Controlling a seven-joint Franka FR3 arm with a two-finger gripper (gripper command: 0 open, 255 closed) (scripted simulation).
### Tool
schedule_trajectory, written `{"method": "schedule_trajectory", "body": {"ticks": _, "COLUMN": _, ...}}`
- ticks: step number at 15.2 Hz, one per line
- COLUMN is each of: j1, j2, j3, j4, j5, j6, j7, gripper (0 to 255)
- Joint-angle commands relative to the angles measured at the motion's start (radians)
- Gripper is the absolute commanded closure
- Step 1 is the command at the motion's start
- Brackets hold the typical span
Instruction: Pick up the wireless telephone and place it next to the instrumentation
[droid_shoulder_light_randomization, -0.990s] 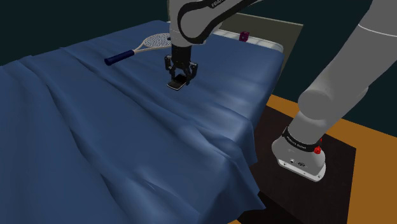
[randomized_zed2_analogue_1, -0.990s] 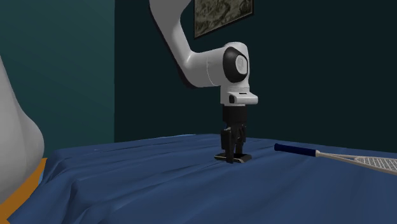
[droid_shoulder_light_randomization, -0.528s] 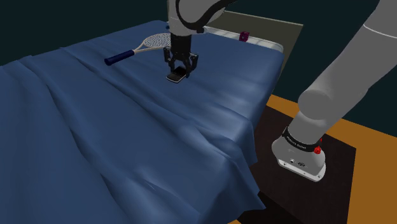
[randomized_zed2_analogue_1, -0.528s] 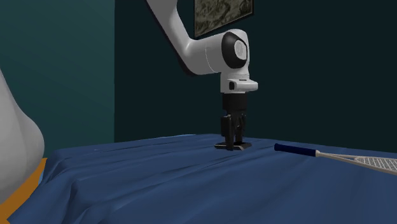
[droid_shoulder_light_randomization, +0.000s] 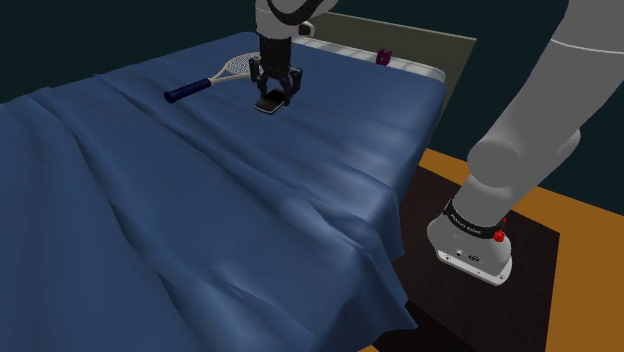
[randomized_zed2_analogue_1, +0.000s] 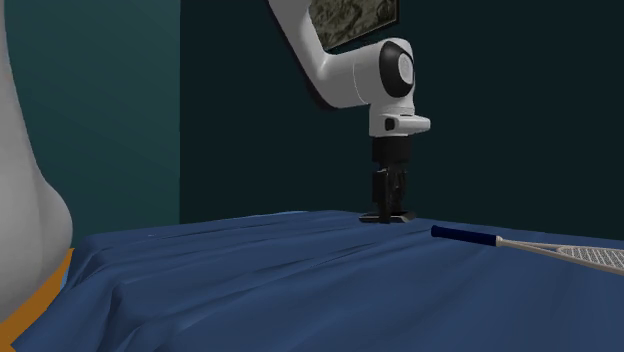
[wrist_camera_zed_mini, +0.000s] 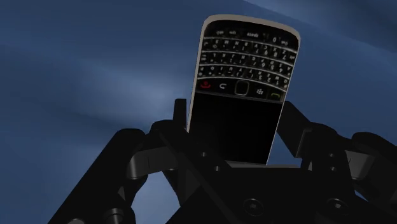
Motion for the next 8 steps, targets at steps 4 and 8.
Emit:
{"method": "schedule_trajectory", "body": {"ticks": 4, "j1": 0.015, "j2": 0.198, "j3": -0.032, "j4": 0.218, "j5": -0.120, "j6": -0.056, "j7": 0.012, "gripper": 255}}
{"method": "schedule_trajectory", "body": {"ticks": 8, "j1": 0.052, "j2": 0.358, "j3": -0.066, "j4": 0.435, "j5": -0.194, "j6": -0.132, "j7": 0.003, "gripper": 255}}
